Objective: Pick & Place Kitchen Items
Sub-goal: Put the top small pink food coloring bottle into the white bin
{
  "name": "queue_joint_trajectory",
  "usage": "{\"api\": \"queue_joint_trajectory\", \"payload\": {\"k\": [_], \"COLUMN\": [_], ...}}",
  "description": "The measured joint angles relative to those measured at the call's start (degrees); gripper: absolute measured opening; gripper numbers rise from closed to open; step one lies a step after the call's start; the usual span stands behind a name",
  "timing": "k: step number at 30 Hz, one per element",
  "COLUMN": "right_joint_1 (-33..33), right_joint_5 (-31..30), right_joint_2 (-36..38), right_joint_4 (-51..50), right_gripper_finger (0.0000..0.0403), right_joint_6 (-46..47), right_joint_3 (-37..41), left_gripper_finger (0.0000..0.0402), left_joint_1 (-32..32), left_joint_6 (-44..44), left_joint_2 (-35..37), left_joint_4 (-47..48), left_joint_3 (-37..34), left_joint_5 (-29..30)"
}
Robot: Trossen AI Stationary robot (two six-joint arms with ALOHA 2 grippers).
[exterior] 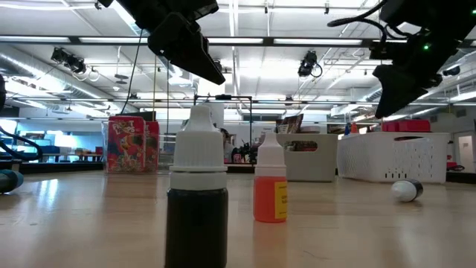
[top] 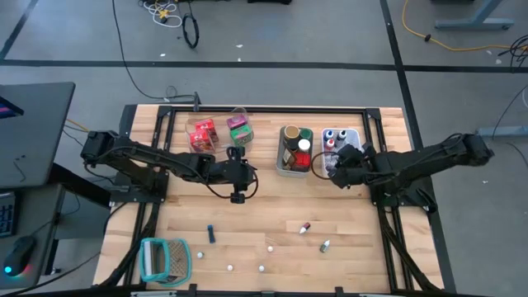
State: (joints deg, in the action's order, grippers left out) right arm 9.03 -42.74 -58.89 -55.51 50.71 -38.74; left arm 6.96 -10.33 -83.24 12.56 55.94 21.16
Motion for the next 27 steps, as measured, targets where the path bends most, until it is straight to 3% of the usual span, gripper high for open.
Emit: {"api": "queue_joint_trajectory", "payload": {"k": [3, 7, 16, 27], "right_joint_1": [-0.9, -1.1, -1.1, -1.1], "right_joint_5": [0.1, 0.2, 6.6, 29.4], "right_joint_2": [0.0, 0.0, 0.0, -0.3], "right_joint_4": [1.4, 10.9, 29.4, 30.7], "right_gripper_finger": [0.0169, 0.0187, 0.0187, 0.0176], "right_joint_6": [0.0, -1.4, -23.1, -24.1], "right_joint_3": [0.0, 0.0, 0.0, 0.0], "left_gripper_finger": [0.0166, 0.0166, 0.0166, 0.0166], "left_joint_1": [0.0, 0.0, 0.0, 0.0], "left_joint_6": [0.0, 0.0, 0.0, 0.0], "left_joint_2": [0.0, 0.0, 0.0, 0.0], "left_joint_4": [0.0, 0.0, 0.0, 0.0], "left_joint_3": [0.0, 0.0, 0.0, 0.0], "left_joint_5": [0.0, -1.4, -6.0, -5.9]}}
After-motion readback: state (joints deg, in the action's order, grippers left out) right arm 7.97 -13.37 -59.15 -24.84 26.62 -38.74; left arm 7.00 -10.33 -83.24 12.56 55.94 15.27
